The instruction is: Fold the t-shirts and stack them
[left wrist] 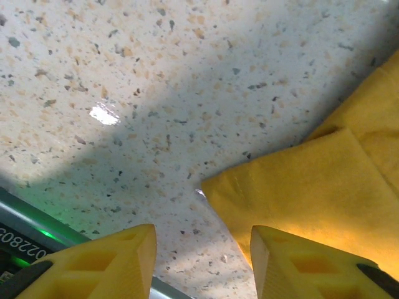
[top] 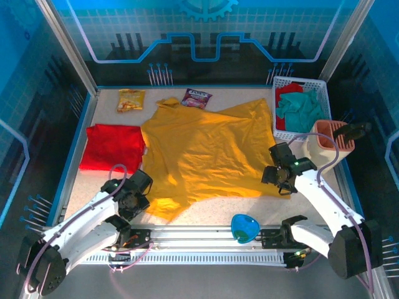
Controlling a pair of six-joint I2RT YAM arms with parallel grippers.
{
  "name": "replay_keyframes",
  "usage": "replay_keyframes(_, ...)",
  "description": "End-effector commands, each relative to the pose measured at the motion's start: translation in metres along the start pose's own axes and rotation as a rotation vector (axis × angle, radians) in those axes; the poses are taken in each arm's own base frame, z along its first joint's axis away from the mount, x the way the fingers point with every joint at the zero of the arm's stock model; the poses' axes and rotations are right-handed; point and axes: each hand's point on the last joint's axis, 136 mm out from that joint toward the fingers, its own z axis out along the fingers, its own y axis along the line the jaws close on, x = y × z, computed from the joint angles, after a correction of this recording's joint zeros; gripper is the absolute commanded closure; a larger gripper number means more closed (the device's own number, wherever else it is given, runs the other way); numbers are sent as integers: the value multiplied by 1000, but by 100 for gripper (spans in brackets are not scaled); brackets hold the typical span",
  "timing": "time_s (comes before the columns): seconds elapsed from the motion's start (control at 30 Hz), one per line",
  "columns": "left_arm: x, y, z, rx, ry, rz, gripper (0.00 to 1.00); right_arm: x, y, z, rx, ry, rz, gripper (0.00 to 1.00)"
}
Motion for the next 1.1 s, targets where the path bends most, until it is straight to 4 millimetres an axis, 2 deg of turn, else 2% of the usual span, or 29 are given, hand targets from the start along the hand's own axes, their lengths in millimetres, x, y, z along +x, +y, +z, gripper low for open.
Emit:
replay_keyframes(0.0,-6,-9,-2,3,-21,5,55,0,4,-3,-54,-1,53,17)
replay_keyframes(0.07,-6,-17,-2,18,-14,-5,56,-4,6,-6,-75,-12,62,17)
replay_keyframes(0.23,-8,-15,2,18,-32,-31,58,-9,14,-7,-114,-13,48,17)
replay_keyframes(0.47,-2,-15,18,12,-4,-56,61,-9,7,-4,-121,-13,71,17)
replay_keyframes(0.8,4,-19,32,1,29,-49,64,-13,5,-4,-149,-6,110,17)
replay_keyframes(0.93,5,-21,33,-11,29,-33,74,-12,0,-2,-137,-12,127,18)
replay_keyframes(1.07,-1,-24,23,8,2,-15,89,-8,-7,10,-132,-2,176,18)
